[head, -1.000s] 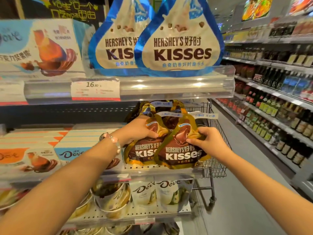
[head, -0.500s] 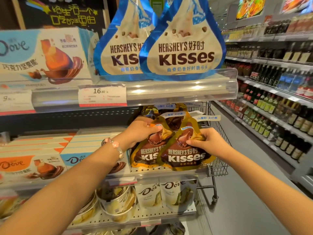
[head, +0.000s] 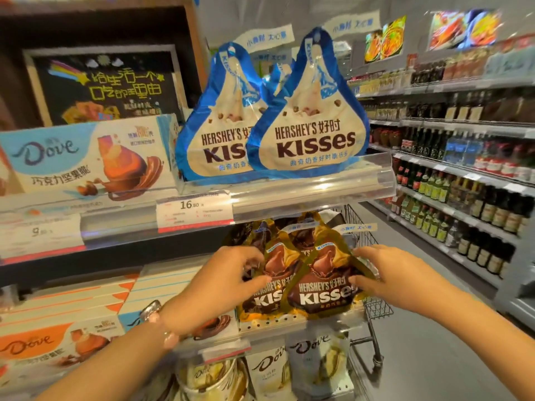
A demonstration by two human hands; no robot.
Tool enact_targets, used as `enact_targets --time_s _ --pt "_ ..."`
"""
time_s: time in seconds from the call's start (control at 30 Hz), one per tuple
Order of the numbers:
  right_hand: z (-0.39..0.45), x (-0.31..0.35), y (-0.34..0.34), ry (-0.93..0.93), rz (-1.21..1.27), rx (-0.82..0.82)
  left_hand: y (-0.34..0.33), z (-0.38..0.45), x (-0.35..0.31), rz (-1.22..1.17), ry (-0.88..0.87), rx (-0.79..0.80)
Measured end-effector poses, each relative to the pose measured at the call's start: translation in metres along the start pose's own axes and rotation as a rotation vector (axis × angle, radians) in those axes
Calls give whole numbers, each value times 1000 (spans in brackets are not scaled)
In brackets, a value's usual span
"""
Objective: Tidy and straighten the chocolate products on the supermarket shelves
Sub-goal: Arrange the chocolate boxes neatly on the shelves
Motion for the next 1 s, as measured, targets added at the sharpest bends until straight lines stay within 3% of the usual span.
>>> enact_targets --time_s 0.1,0.2,0.37,0.57,0.63,0.7,0.83,0.9,1.0 --pt "-12 13 39 91 112 -50 13 -12 -24 2 -74 90" --pt "-18 29 87 163 333 -170 42 -12 -56 -34 -186 65" --pt "-6 35 152 249 586 -537 104 5 -99 52 -405 -230" --pt "32 20 192 97 456 -949 154 45 -108 225 -424 -498" --pt "48 12 198 31 496 -919 166 60 -103 156 -322 -575" --pt "65 8 200 7 616 -788 172 74 -97 28 -172 -599" --pt "88 2 205 29 688 -649 173 93 -87 -275 94 -520" --pt "97 -4 206 21 735 -568 168 98 -87 -476 116 -471" --pt "108 -1 199 127 784 -308 162 101 -91 -599 101 -482"
Point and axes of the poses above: each hand's wrist, its own z-axis towards the middle knuckle, its own y-axis out of the back of the hand, x = y × z, the point moved 5 cm from there along z, towards the middle knuckle, and after that the axes turned 13 degrees about -z, right-handed, at the moved point
